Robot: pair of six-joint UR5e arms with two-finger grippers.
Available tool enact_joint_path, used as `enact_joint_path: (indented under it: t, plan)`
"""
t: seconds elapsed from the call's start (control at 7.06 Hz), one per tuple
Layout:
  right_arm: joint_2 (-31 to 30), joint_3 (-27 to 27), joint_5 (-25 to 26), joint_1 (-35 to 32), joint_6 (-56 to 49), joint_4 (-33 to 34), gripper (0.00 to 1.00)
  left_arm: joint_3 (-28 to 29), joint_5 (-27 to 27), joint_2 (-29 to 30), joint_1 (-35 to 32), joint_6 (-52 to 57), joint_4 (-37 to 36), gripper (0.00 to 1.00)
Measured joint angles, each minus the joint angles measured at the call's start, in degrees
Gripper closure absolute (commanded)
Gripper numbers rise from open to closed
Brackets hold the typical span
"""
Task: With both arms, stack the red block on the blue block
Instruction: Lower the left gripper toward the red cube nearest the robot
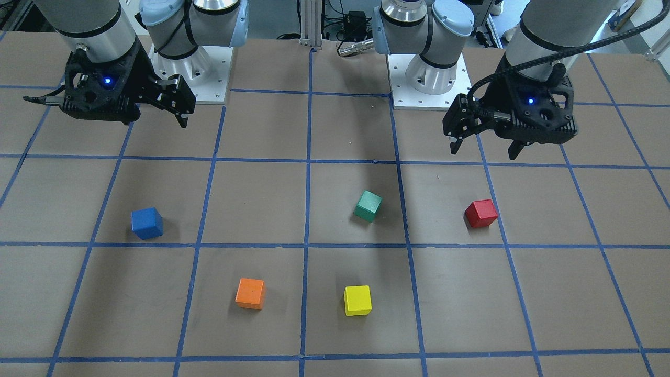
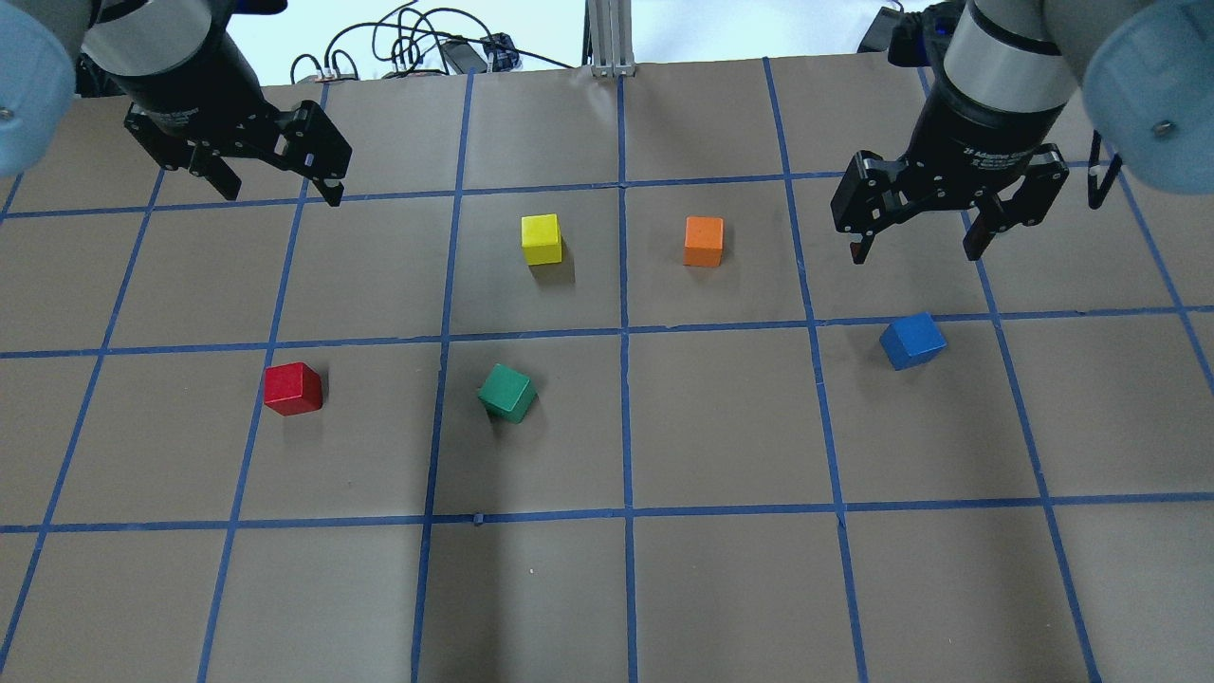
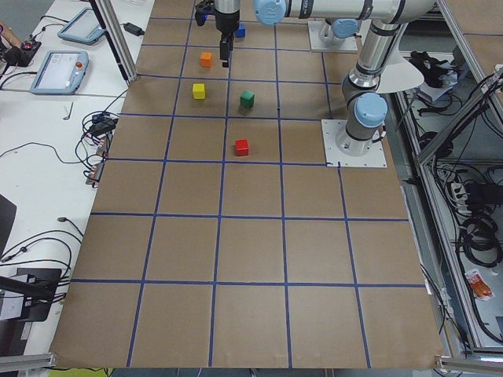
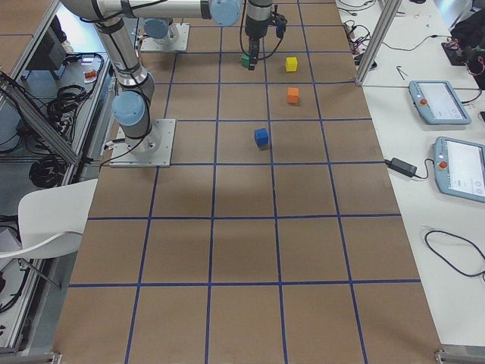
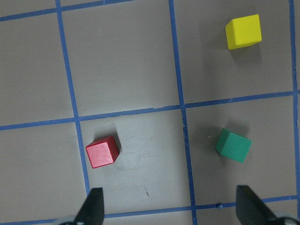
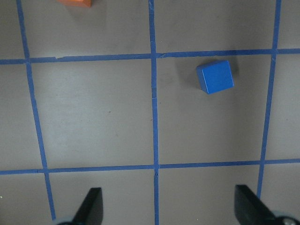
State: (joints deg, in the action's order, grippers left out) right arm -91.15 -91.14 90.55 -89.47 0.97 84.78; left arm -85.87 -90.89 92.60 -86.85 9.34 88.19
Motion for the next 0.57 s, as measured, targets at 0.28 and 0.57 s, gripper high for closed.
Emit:
enact_joint_path:
  t: [0.28, 0.57]
  plan:
    - [0.0, 0.0, 0.0, 0.0, 0.1, 0.0, 0.00, 0.1, 0.0, 0.3, -0.8, -0.2, -0.9, 0.00]
    - [0.0, -0.1, 0.1, 0.0, 0.0, -0.1, 0.00, -0.4, -0.1, -0.1, -1.4, -0.1, -1.0, 0.00]
